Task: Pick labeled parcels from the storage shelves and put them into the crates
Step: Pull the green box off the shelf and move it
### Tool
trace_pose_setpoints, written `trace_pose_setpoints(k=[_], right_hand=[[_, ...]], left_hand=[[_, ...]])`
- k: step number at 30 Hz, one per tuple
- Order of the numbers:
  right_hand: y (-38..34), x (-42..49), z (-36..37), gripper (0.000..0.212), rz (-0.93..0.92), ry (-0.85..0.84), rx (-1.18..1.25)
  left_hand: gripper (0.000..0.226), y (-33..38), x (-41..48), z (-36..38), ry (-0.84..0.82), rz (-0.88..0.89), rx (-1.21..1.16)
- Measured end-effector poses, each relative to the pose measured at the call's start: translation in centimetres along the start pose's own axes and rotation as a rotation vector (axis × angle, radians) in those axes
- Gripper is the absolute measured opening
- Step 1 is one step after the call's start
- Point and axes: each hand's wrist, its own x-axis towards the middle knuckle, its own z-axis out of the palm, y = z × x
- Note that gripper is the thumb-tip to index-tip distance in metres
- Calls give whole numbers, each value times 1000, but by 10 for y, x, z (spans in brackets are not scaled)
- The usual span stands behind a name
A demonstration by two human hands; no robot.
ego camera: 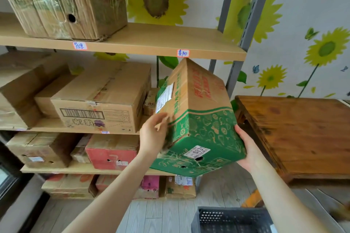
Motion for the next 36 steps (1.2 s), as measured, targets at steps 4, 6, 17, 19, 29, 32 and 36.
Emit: trace_pose_setpoints(k=[4,6,17,19,29,32,36], right_hand=[[3,-2,3,26,-18,-38,-100],[5,-3,5,25,-35,-38,-144],[28,9,-20,40,34,106,102],[37,16,-17,42,59,138,79],[56,31,-20,28,238,458,20],[54,33,-21,18,117,507,57],[42,35,-9,26,101,575,-22]], left_hand=[[71,-33,14,-7,-119,-534,27],[89,-45,11,-9,-256,-807,-216],[49,-62,13,-29,-311,-719,-527],[51,-62,16,-36,-343,-681,-536],[50,-21,16,-8,-347,-403,-500],[63,-25,10,1,-386,-316,-441],[55,-29,18,9,-427,-273,-407]])
